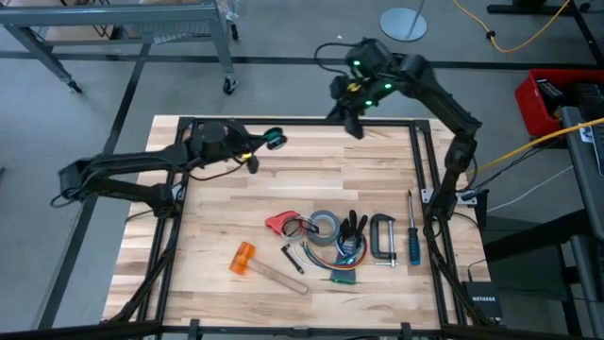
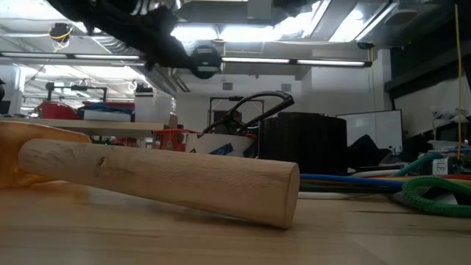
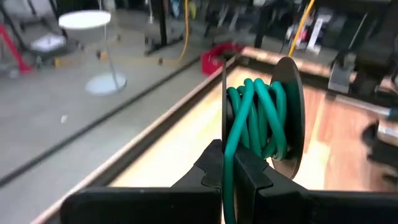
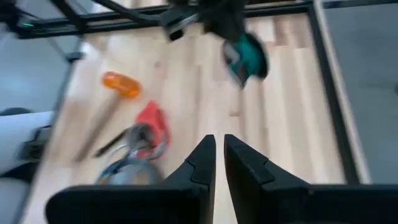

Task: Coil cords
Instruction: Coil the green cable wire on the black spool

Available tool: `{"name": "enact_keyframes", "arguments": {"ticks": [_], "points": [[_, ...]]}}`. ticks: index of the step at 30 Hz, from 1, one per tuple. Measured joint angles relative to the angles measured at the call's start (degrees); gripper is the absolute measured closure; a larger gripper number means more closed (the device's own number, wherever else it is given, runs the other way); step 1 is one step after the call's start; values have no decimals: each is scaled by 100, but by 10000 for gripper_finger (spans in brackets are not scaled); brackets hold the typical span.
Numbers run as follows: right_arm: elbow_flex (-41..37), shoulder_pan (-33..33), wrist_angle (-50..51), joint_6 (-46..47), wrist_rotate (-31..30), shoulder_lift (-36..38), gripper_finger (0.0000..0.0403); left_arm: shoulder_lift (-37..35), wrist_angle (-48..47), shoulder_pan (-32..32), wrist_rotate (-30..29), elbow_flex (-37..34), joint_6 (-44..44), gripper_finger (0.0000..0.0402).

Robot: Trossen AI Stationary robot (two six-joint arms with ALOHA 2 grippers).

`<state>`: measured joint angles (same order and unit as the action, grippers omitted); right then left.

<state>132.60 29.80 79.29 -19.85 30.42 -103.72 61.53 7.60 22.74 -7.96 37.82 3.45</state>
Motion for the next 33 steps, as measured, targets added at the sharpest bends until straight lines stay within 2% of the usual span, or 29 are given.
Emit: {"name": "enact_keyframes", "arguments": {"ticks": [6,9,12,15,19,24,28,33], "points": [[-334,107,283,-254,605,587,365,-912,-1694,135,18,-50,350,402],[-883,104,166,-304,673,995,365,-1222,-2103,134,213,-320,833,401],[-1753,98,-265,-294,740,1477,365,-1454,-2107,131,720,-750,1530,401],[-2912,98,-1076,-134,928,2084,365,-1558,-2094,121,1158,-1179,2342,401],[-4602,98,-2394,345,968,2965,365,-1579,-1979,25,1386,-1603,3347,401],[-6507,98,-4214,1107,966,3999,365,-1573,-1151,-255,1730,-2185,4595,401],[-7652,98,-5611,1634,825,4591,365,-1564,-554,-499,1730,-2621,5714,401],[-8612,98,-6529,1792,562,4925,365,-1562,-491,-811,1414,-2915,6810,401]]}}
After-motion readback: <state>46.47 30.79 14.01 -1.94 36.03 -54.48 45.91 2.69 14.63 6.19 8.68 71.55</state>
